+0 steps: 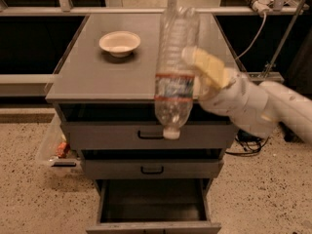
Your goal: Place water bottle into bottom drawer
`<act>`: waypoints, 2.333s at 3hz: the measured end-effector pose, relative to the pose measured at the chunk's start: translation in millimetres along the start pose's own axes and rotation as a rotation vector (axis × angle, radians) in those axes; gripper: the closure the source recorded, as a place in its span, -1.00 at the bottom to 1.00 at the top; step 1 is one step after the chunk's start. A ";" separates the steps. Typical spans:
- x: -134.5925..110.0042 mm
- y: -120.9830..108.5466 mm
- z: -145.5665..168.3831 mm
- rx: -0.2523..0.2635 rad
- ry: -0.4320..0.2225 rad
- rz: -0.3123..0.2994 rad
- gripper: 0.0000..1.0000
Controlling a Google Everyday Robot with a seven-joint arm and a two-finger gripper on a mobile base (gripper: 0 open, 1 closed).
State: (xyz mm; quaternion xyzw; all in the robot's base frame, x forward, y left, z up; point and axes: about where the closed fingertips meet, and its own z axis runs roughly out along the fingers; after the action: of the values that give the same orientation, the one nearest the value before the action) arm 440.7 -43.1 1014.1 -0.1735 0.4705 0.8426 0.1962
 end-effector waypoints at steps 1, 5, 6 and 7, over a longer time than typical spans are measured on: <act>42.0 -44.3 -18.7 0.099 -0.003 0.133 1.00; 83.1 -101.1 -77.3 0.779 0.280 0.199 1.00; 86.2 -103.4 -79.6 0.794 0.293 0.201 1.00; 97.5 -118.1 -66.1 0.821 0.347 0.222 1.00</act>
Offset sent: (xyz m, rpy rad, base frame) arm -0.0171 0.0020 -0.1570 -0.4709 0.2304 -0.0553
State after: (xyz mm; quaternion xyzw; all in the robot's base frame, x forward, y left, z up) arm 422.1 -26.9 849.2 -0.1687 0.8070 0.5609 0.0755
